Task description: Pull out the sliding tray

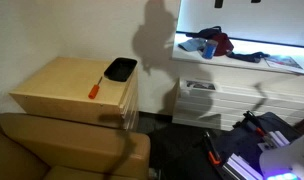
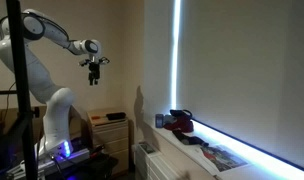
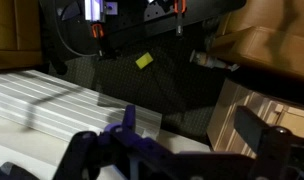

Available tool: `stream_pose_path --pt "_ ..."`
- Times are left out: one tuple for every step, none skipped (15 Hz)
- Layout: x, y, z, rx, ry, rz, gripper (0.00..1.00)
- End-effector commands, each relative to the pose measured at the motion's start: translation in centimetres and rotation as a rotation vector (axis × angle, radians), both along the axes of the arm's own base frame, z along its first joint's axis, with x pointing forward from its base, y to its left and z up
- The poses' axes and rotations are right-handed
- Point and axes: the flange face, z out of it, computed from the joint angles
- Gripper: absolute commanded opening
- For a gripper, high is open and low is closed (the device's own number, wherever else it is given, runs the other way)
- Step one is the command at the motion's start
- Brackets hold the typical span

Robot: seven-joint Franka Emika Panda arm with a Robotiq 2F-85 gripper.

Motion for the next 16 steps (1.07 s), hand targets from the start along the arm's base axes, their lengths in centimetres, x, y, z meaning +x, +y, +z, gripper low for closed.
stream_pose_path --pt "0.0 0.0 0.1 0.000 0.001 0.000 1.00" --pt "0.1 1.0 -1.6 0.034 0.011 -0.008 1.00" --pt "0.1 1.9 -2.5 0.049 0.006 -0.018 1.00" --pt "0.1 2.8 -3.3 0.069 -0.006 -0.033 1.00" --pt "0.3 3.7 -4.1 0.096 -0.008 -0.055 1.00" --pt "0.4 4.6 -4.8 0.108 -0.003 -0.068 1.00" --pt "0.4 5.4 -5.4 0.121 -0.008 -0.069 1.00" --pt "0.5 6.2 -6.1 0.122 -0.008 -0.073 1.00" --pt "0.5 6.8 -6.9 0.122 -0.013 -0.076 1.00" --pt "0.6 7.2 -8.0 0.120 -0.025 -0.080 1.00" --pt "0.5 7.3 -9.0 0.106 -0.045 -0.085 1.00" --pt "0.7 7.6 -9.9 0.102 -0.060 -0.096 1.00" --pt "0.9 7.8 -10.2 0.097 -0.071 -0.109 1.00" --pt "0.8 7.5 -8.8 0.101 -0.053 -0.088 1.00" --pt "0.9 7.6 -9.3 0.098 -0.050 -0.090 1.00" --pt "0.9 7.6 -9.3 0.098 -0.049 -0.089 1.00"
